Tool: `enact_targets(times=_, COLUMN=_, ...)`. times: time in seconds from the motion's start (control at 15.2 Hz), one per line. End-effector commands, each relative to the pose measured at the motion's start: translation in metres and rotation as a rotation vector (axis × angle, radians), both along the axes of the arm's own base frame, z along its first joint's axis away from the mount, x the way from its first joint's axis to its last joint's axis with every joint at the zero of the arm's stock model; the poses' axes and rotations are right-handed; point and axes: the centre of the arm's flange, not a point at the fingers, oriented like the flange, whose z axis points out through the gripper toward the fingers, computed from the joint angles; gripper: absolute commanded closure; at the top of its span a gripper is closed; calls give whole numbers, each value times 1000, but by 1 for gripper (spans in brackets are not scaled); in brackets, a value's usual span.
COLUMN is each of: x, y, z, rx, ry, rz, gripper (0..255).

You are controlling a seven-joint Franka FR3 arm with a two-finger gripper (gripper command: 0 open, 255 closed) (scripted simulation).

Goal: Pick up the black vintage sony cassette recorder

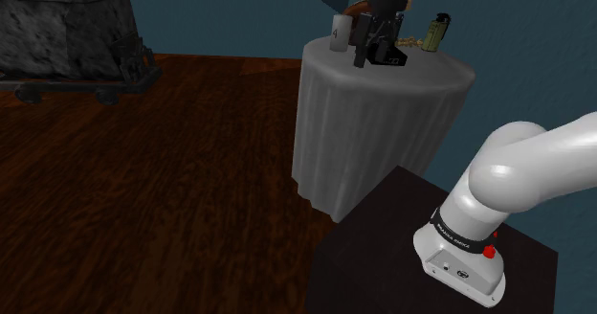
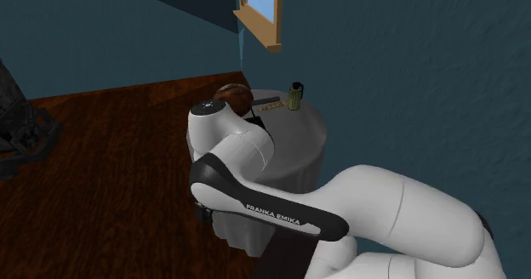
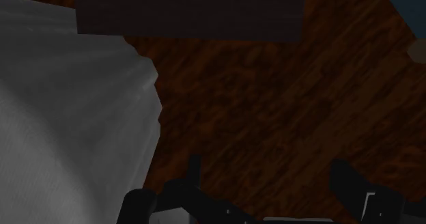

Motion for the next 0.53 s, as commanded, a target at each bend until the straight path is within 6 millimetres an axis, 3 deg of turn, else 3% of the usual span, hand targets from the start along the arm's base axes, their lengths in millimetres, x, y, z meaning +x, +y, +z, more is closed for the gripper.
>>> enact_targets(times=0.0, x=0, y=0, z=0, rx=0, ry=0, rz=0, gripper=0)
enact_targets(times=0.46, x=53, y=-65, z=-9, rx=-64, ry=8, rz=-150, gripper=0)
